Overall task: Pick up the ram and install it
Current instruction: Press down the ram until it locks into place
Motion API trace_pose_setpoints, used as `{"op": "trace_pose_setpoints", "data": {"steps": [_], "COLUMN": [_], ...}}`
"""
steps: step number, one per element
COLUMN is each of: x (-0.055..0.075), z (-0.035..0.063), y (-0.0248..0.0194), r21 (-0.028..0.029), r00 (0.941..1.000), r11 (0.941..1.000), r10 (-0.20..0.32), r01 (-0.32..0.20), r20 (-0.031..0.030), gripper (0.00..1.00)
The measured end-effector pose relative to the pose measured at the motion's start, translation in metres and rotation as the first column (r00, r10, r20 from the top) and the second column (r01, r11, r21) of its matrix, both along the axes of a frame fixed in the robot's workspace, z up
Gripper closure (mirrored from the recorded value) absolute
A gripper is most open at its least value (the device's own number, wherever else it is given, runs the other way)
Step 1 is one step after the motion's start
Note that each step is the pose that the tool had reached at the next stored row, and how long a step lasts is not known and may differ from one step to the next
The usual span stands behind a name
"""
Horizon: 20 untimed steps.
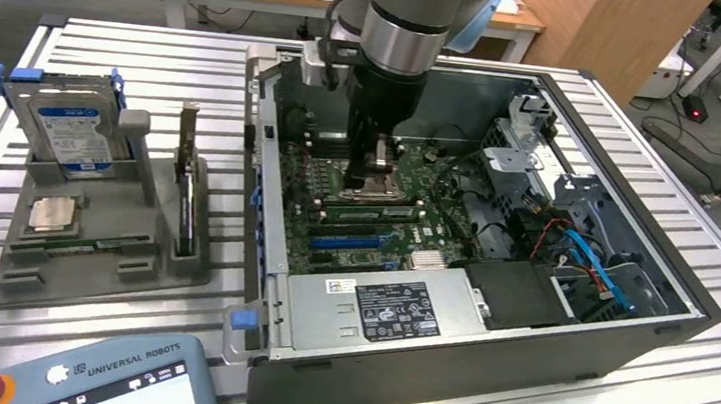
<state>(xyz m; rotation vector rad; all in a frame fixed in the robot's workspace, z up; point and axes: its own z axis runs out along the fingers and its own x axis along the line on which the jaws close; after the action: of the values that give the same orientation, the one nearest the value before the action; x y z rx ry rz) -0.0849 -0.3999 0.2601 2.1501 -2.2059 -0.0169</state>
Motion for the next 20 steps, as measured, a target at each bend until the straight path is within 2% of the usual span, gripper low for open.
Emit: {"op": "trace_pose_setpoints", "data": {"steps": [13,20], "x": [0.024,0.031], "z": [0.0033,0.0091], "y": [0.0000,0.0000], "r21": [0.0312,0.0396], "r00": [0.9998,0.9995], "r11": [0.9993,0.9987], "r10": [0.022,0.031], "r01": [-0.022,-0.031], "r20": [0.0003,0.0005], "gripper": [0.90,0.90]}}
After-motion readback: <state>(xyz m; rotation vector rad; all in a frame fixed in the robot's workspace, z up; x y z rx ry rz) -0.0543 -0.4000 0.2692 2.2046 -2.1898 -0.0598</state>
